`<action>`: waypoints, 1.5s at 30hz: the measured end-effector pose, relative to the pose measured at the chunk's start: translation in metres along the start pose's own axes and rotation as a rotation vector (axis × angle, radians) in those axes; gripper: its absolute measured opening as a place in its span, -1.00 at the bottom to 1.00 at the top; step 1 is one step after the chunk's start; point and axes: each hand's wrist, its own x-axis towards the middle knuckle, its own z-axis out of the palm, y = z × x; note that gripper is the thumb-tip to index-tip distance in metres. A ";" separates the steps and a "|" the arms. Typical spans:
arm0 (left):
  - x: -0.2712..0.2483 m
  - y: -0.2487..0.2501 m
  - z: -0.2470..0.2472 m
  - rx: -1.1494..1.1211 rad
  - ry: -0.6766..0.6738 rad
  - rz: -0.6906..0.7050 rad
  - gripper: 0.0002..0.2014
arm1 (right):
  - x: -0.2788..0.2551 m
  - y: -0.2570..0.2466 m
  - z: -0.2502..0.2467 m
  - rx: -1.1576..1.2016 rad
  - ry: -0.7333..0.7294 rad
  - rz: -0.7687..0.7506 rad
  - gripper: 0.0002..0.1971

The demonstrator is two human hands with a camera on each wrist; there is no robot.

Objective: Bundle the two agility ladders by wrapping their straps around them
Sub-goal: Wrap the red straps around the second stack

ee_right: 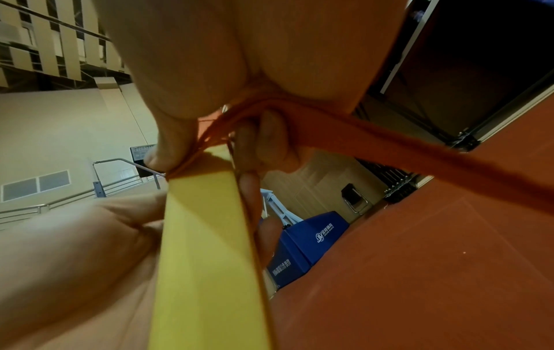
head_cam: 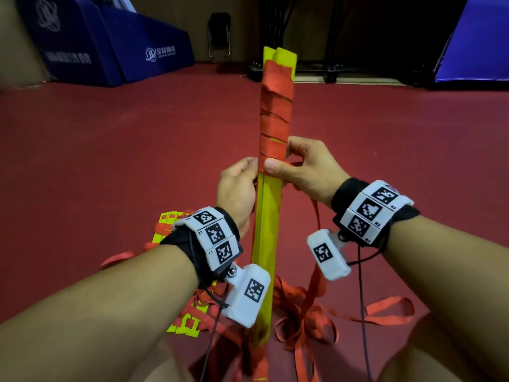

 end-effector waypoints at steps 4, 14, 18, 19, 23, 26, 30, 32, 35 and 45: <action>-0.003 0.001 0.005 -0.053 -0.069 -0.031 -0.62 | 0.002 0.004 0.000 -0.001 0.048 0.025 -0.51; 0.003 -0.001 -0.008 0.020 -0.173 0.091 -0.69 | 0.004 0.006 -0.006 -0.026 -0.049 0.038 -0.79; 0.005 -0.003 -0.011 0.063 -0.140 0.106 -0.72 | 0.004 0.009 -0.009 -0.039 -0.071 0.039 -0.73; 0.005 -0.003 -0.010 0.061 -0.130 0.108 -0.70 | 0.003 0.010 -0.009 -0.047 -0.077 0.030 -0.71; 0.006 -0.004 -0.007 0.049 -0.061 0.113 -0.64 | 0.003 0.009 -0.009 -0.039 -0.089 -0.007 -0.75; 0.009 -0.003 -0.007 0.056 -0.015 0.124 -0.67 | 0.004 0.011 -0.011 -0.064 -0.082 0.003 -0.83; 0.010 0.001 -0.009 0.037 -0.005 0.116 -0.70 | 0.002 0.011 -0.015 -0.142 -0.094 0.034 -0.86; 0.009 0.002 -0.009 0.034 -0.007 0.097 -0.69 | 0.001 0.009 -0.014 -0.114 -0.115 0.044 -0.90; 0.007 0.005 -0.008 0.023 -0.007 0.057 -0.67 | 0.002 0.005 -0.010 -0.079 -0.150 0.053 -0.86; 0.004 0.002 -0.008 0.079 0.083 0.003 -0.50 | 0.001 0.000 0.004 -0.118 0.017 -0.013 -0.82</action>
